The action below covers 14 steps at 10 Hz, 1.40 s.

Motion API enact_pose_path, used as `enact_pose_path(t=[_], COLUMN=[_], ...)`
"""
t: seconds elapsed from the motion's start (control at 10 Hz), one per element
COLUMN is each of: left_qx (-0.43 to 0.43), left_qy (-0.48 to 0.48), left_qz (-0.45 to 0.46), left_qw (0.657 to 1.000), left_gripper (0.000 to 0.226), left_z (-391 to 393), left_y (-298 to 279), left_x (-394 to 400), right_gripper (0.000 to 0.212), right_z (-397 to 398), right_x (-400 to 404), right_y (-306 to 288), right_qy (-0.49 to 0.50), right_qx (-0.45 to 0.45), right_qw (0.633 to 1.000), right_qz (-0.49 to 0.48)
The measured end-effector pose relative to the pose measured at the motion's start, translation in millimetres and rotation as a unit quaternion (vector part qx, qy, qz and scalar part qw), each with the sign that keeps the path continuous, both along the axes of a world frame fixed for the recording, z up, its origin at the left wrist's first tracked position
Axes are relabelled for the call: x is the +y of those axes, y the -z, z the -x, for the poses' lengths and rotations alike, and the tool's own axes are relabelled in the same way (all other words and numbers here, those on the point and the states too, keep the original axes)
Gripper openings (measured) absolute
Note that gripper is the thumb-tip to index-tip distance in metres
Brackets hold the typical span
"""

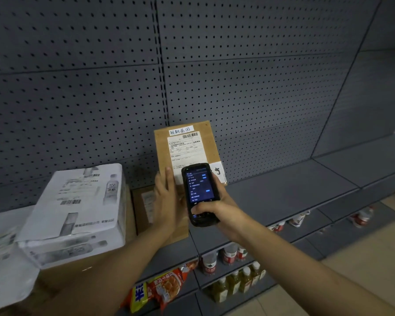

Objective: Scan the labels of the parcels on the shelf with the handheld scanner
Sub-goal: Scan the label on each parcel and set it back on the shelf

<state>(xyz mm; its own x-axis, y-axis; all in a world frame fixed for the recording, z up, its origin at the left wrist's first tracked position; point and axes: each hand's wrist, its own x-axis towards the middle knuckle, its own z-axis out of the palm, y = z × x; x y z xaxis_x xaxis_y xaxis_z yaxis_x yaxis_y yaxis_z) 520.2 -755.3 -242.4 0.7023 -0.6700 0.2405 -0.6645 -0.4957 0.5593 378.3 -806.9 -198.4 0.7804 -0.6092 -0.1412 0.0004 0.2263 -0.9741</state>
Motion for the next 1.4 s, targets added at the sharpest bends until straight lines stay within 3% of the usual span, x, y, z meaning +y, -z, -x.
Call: enact_pose_path(t=[0.3,0.5,1.0,1.4], left_qx=[0.002,-0.027,0.053,0.085], left_qy=[0.057,0.058,-0.007,0.010], left_qz=[0.004,-0.119,-0.228,-0.213], left_qw=[0.998,0.991,0.972,0.973], left_gripper=[0.088,0.109,0.102,0.097], left_z=[14,22,20,27], left_y=[20,38,110,135], left_x=[-53,-100,-145,-164], right_gripper=[0.104,0.097,0.090,0.091], right_z=[21,25,30,22], right_x=[-40,-94,-189,-197], right_y=[28,38,67,84], right_qy=[0.060,0.067,0.025,0.027], right_qx=[-0.002,-0.003,0.031,0.055], right_qw=[0.998,0.998,0.998,0.996], right_qz=[-0.021,-0.018,-0.049,-0.072])
